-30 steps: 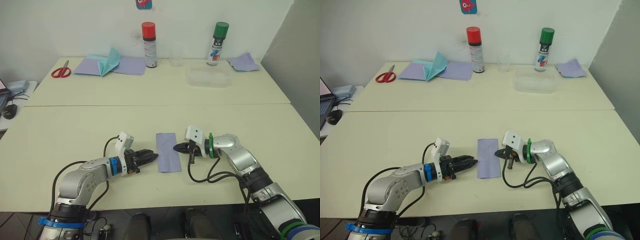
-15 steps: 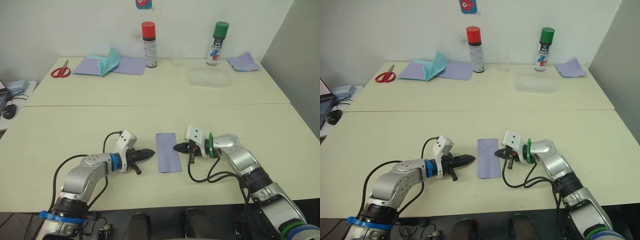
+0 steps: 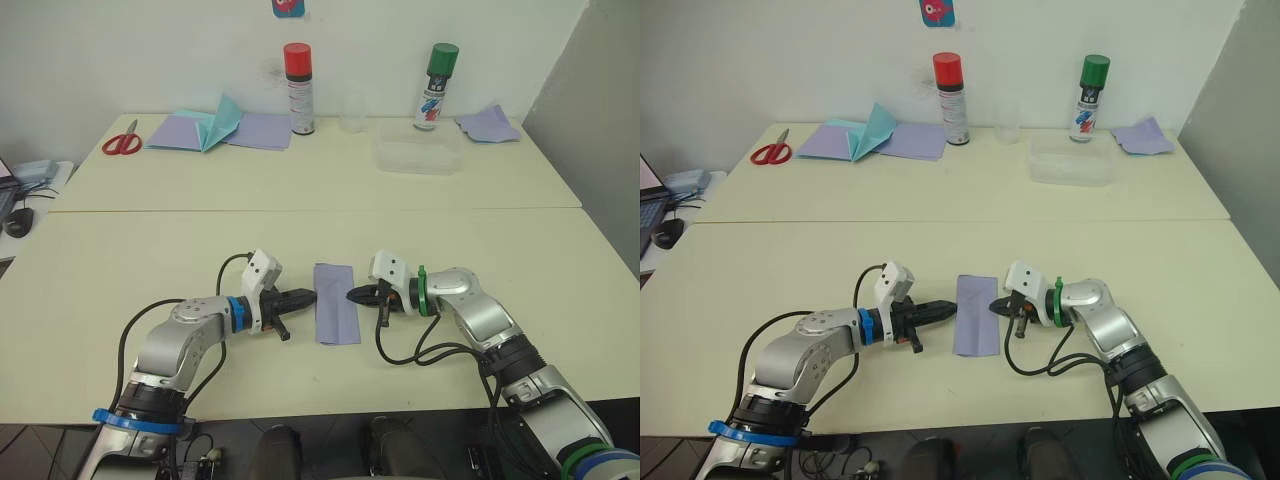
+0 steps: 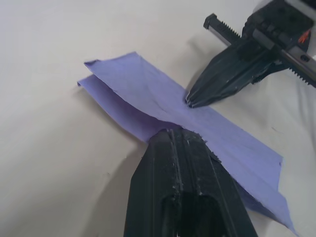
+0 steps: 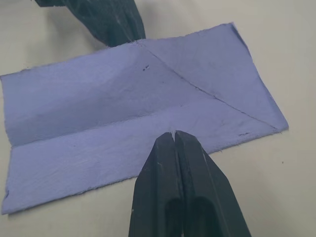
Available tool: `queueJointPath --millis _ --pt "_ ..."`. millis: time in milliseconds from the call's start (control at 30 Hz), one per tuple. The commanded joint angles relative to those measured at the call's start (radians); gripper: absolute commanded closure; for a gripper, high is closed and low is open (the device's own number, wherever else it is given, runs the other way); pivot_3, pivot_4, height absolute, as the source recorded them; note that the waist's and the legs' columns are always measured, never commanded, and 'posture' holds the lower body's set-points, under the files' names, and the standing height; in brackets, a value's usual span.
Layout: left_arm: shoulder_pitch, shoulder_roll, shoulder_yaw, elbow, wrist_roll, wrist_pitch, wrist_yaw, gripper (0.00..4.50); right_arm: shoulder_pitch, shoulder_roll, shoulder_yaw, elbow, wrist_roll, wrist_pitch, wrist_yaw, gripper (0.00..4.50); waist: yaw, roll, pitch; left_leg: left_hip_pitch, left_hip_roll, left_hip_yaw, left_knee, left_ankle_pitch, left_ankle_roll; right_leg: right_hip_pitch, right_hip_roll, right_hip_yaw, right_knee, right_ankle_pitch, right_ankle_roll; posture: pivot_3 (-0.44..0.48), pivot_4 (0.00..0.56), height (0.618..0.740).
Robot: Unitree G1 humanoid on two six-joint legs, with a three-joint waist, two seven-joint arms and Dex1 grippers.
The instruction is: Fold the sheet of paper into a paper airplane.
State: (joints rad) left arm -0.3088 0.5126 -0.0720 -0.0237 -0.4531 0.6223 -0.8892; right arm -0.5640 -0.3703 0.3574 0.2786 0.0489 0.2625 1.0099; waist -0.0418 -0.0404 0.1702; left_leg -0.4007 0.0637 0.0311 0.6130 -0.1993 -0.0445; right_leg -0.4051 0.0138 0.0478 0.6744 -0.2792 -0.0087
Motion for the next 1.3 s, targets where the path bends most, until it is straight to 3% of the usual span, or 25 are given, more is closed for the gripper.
queueJointPath --millis 33,633,1100,1200,1300 --pt "-0.023 -0.013 0.002 -0.014 -0.012 -0.008 -0.016 4.47 0.027 -0.013 0.017 0.038 -0.042 0.045 -0.028 4.50 0.000 0.000 0.000 0.000 0.000 0.000 0.000 0.000 0.000 0.000 0.000 0.000 0.000 0.000 0.001 0.000 0.150 0.740" --pt "-0.036 -0.076 -0.109 0.052 0.123 -0.101 -0.005 4.47 0.028 -0.009 0.003 0.013 -0.030 0.056 -0.034 4.50 0.000 0.000 0.000 0.000 -0.001 0.000 -0.001 0.000 0.000 0.000 0.001 -0.001 0.000 0.002 0.003 0.000 0.150 0.740" --pt "-0.032 -0.070 -0.154 0.102 0.200 -0.141 0.000 4.47 0.037 -0.039 -0.066 -0.208 0.042 0.214 -0.051 4.50 0.010 0.000 0.001 -0.002 -0.001 0.001 -0.001 0.000 0.000 0.000 0.001 -0.001 0.000 0.002 0.003 0.000 0.150 0.740" --pt "-0.030 -0.061 -0.150 0.108 0.208 -0.141 0.003 4.50 0.040 -0.042 -0.086 -0.257 0.068 0.266 -0.057 3.88 0.010 0.000 0.001 -0.003 -0.001 0.001 -0.001 0.000 0.000 -0.001 0.001 -0.001 0.000 0.002 0.003 0.000 0.150 0.740" --pt "-0.031 -0.067 -0.156 0.112 0.209 -0.143 0.006 4.50 0.039 -0.056 -0.108 -0.297 0.081 0.303 -0.071 2.81 0.009 0.000 0.001 -0.003 -0.001 0.001 -0.001 0.000 0.000 -0.001 0.001 -0.001 0.000 0.002 0.003 0.000 0.150 0.740"
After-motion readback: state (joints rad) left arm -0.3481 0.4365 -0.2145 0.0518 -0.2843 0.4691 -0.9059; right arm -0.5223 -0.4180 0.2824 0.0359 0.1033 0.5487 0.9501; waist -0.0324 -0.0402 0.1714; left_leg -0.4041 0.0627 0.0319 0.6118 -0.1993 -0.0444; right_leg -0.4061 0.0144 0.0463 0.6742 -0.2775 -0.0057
